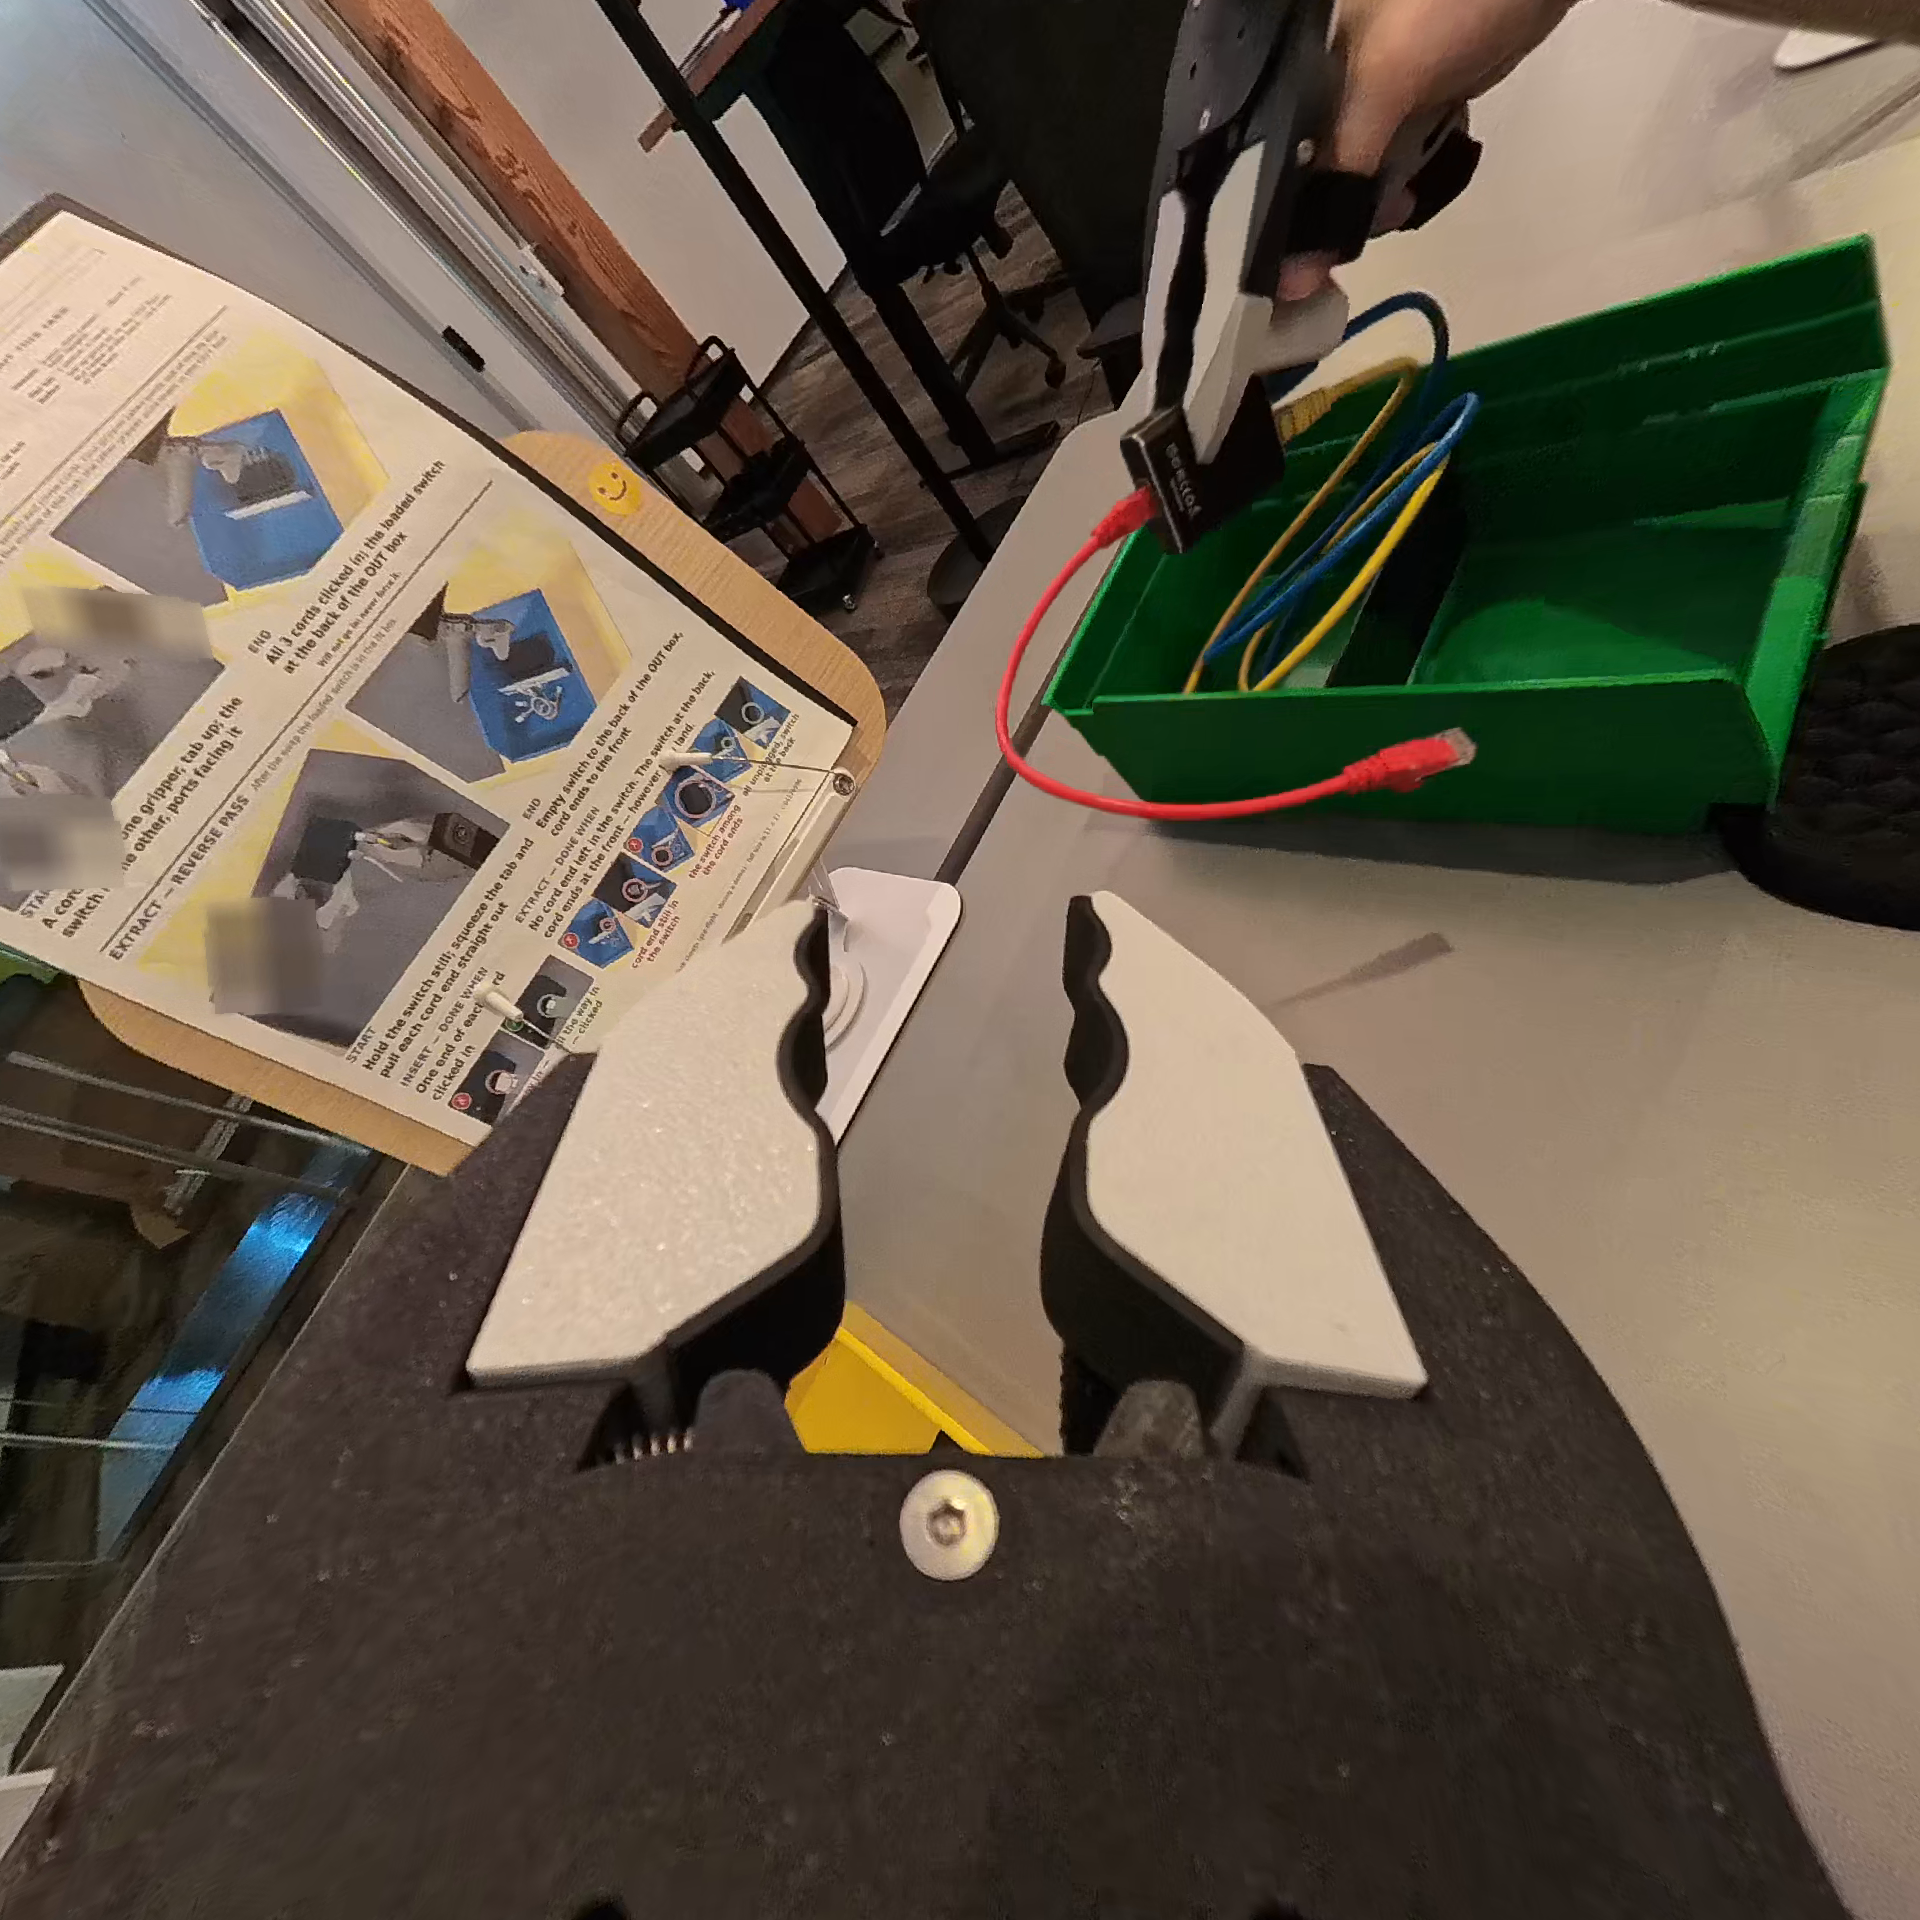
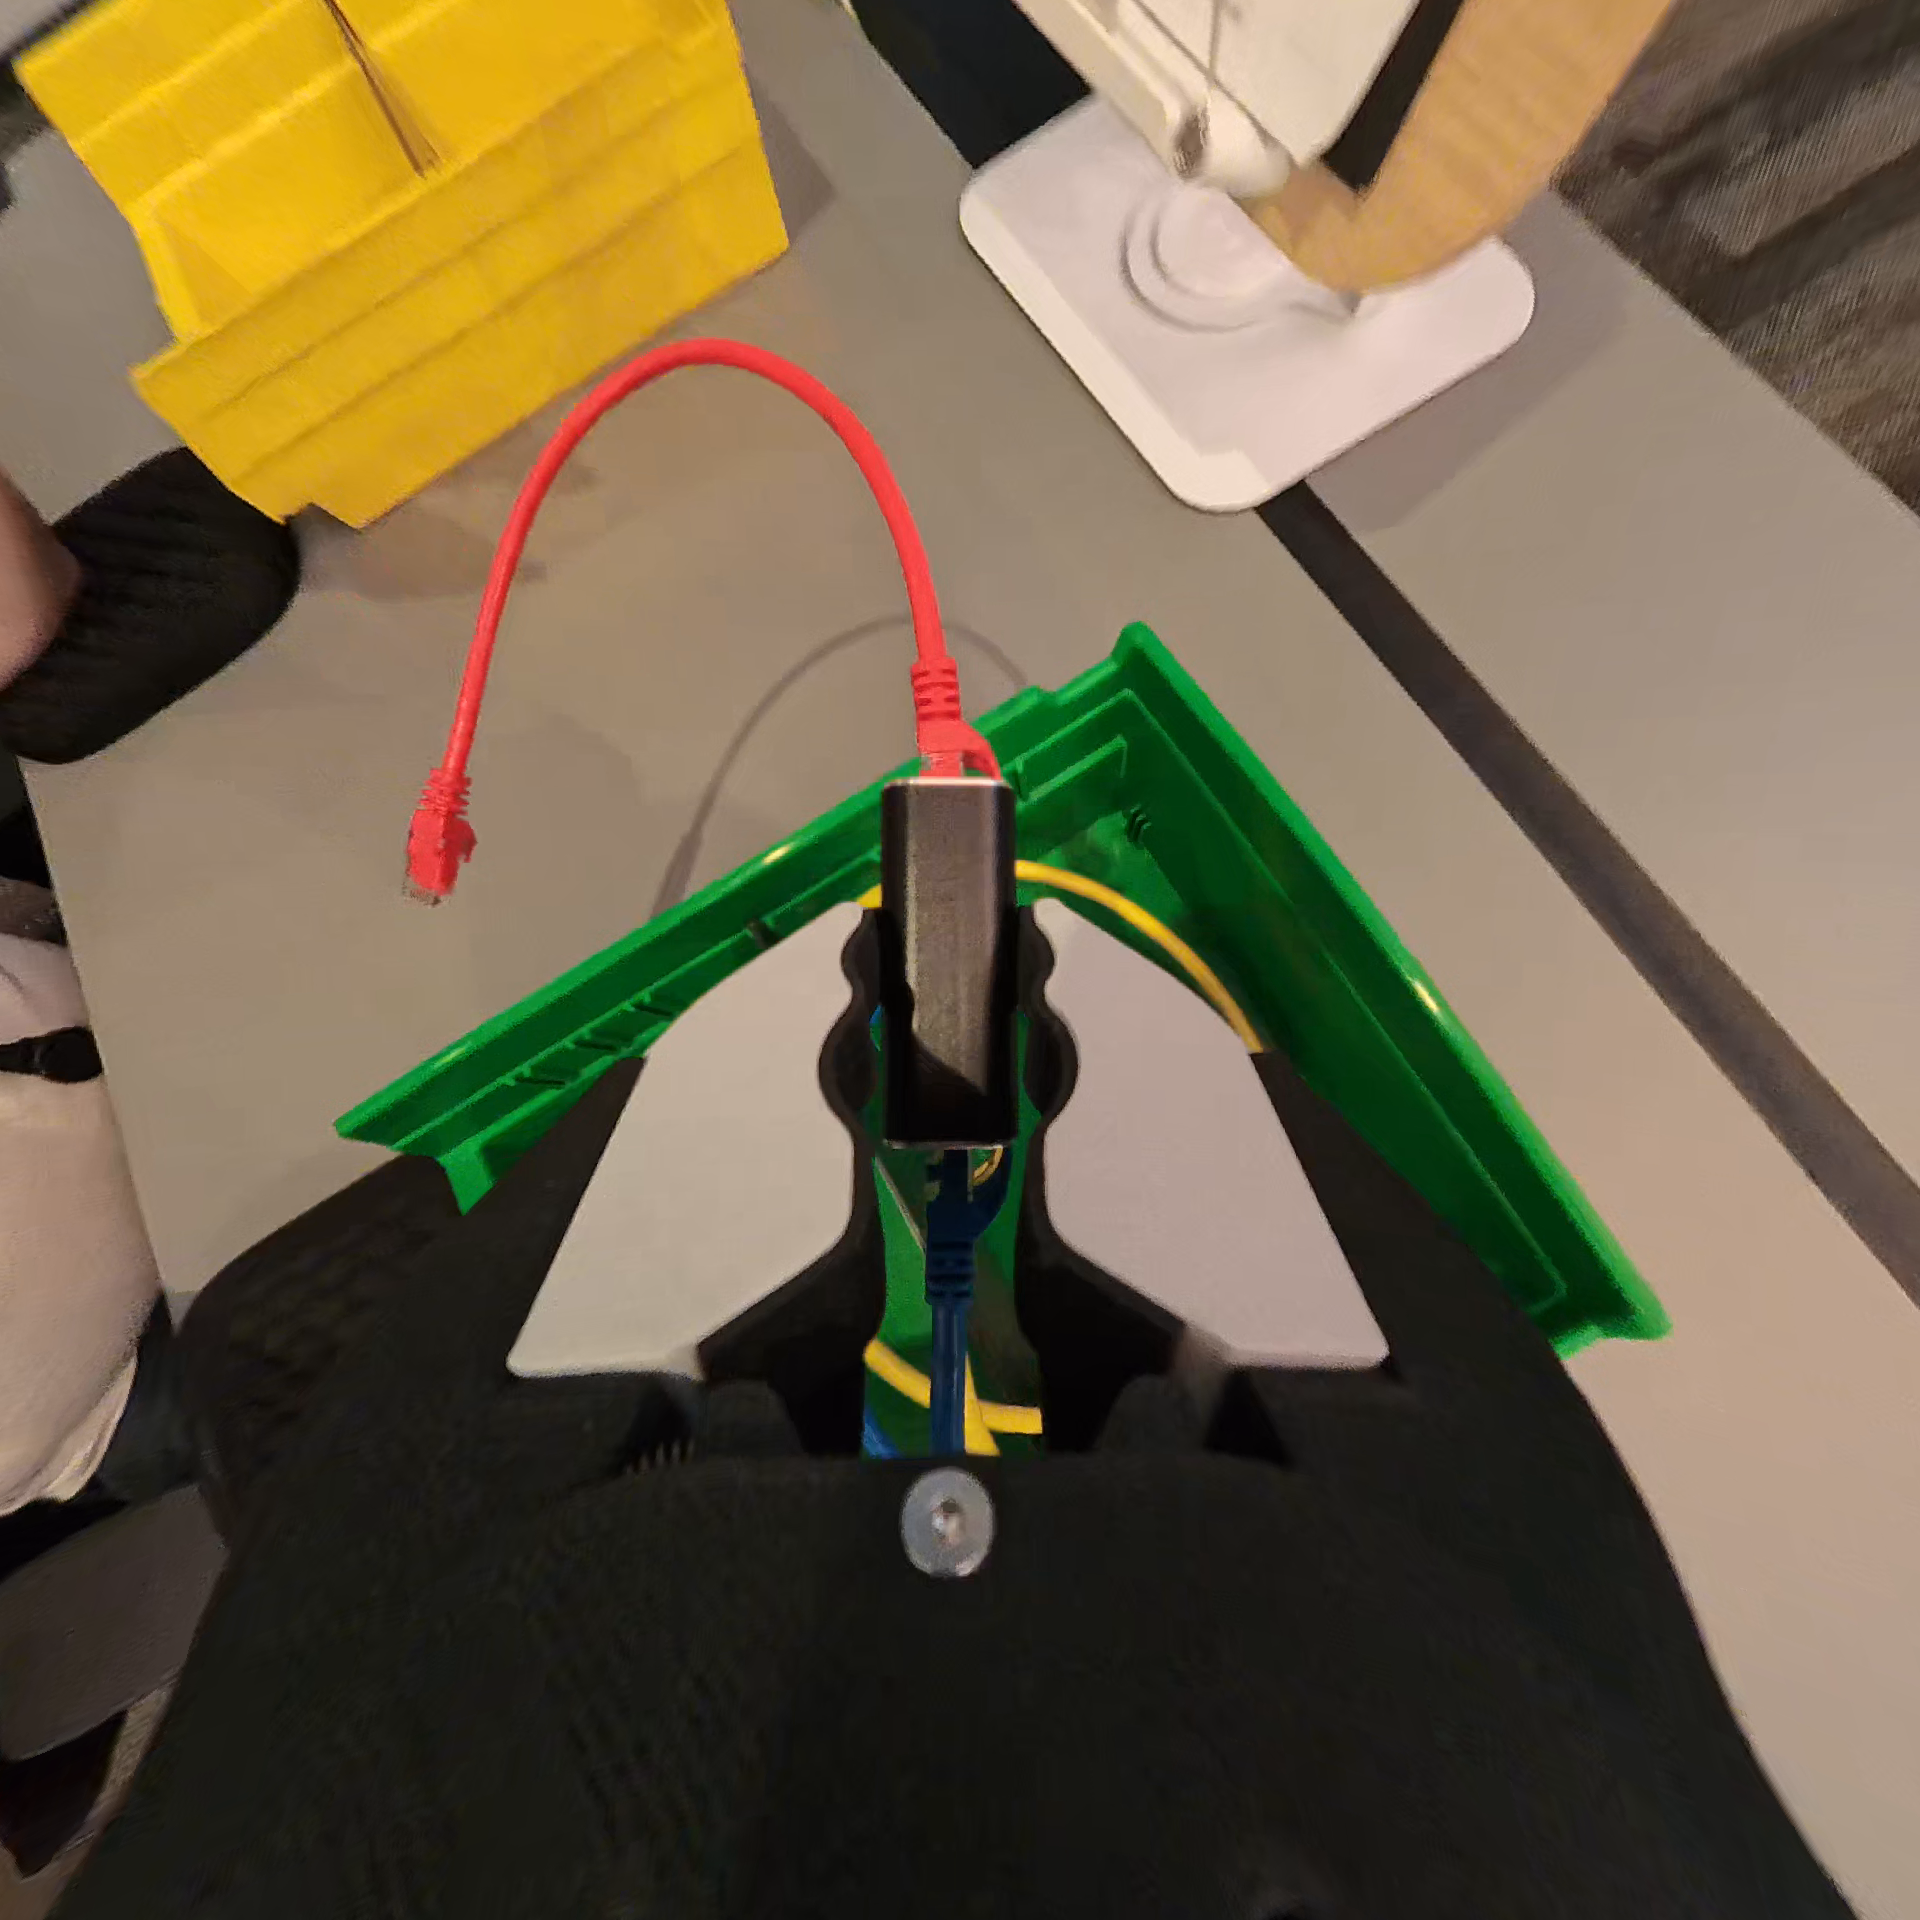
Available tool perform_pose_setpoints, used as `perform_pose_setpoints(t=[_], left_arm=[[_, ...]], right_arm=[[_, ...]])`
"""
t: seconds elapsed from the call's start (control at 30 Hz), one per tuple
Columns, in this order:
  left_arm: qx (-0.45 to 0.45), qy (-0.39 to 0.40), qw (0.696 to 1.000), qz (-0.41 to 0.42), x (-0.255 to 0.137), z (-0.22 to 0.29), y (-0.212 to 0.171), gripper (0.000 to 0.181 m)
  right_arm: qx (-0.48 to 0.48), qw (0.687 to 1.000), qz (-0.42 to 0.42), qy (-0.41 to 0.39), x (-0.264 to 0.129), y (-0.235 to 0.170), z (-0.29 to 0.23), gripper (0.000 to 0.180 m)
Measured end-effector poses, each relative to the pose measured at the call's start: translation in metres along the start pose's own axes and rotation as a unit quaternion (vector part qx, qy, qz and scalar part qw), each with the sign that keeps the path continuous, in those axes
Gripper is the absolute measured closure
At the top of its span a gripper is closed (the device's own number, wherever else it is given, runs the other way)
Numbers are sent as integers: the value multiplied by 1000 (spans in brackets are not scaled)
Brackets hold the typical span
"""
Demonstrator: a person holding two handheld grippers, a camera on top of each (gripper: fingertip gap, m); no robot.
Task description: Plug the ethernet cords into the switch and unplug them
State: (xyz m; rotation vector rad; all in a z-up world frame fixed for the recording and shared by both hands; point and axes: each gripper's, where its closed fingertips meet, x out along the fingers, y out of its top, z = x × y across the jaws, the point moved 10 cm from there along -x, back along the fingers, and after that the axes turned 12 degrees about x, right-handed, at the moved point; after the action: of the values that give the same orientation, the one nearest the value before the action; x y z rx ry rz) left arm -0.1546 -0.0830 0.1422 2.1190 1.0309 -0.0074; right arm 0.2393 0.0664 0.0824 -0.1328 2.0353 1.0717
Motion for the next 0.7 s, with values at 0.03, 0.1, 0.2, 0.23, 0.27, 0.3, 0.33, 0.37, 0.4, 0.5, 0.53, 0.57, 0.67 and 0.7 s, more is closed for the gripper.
perform_pose_setpoints(t=[0.03, 0.1, 0.2, 0.23, 0.27, 0.3, 0.33, 0.37, 0.4, 0.5, 0.53, 0.57, 0.67, 0.7], left_arm=[[1, -1, 1000, -2, 1, 0, 0, 138], [1, -1, 1000, -4, 3, 0, -1, 138], [0, -2, 1000, -6, 6, 0, -1, 138], [0, -3, 1000, -7, 7, 0, -2, 138], [0, -3, 1000, -9, 8, 1, -2, 138], [1, -5, 1000, -10, 9, 1, -2, 138], [1, -5, 1000, -11, 10, 1, -2, 138], [2, -6, 1000, -12, 10, 2, -2, 138], [3, -7, 1000, -13, 11, 2, -1, 138], [6, -8, 1000, -16, 12, 3, -1, 138], [7, -9, 1000, -17, 13, 4, -1, 138], [7, -10, 1000, -17, 13, 4, -1, 138], [9, -10, 1000, -21, 14, 5, -1, 138], [9, -11, 1000, -22, 14, 5, -1, 138]], right_arm=[[12, 1000, -14, -4, 5, -1, 5, 154], [36, 998, -44, -13, 18, -3, 16, 153], [43, 991, -119, -53, 40, -11, 27, 154], [43, 988, -137, -57, 43, -12, 29, 153], [37, 989, -128, -58, 44, -11, 30, 153], [33, 990, -120, -61, 44, -9, 30, 153], [31, 990, -120, -65, 44, -9, 31, 153], [31, 989, -127, -65, 45, -10, 31, 153], [31, 988, -134, -65, 45, -10, 32, 153], [-13, 986, -146, -76, 46, -7, 30, 153], [-22, 984, -155, -81, 47, -7, 29, 153], [-22, 983, -164, -83, 48, -7, 30, 153], [-1, 981, -182, -72, 51, -7, 34, 153], [9, 981, -183, -65, 51, -8, 36, 153]])
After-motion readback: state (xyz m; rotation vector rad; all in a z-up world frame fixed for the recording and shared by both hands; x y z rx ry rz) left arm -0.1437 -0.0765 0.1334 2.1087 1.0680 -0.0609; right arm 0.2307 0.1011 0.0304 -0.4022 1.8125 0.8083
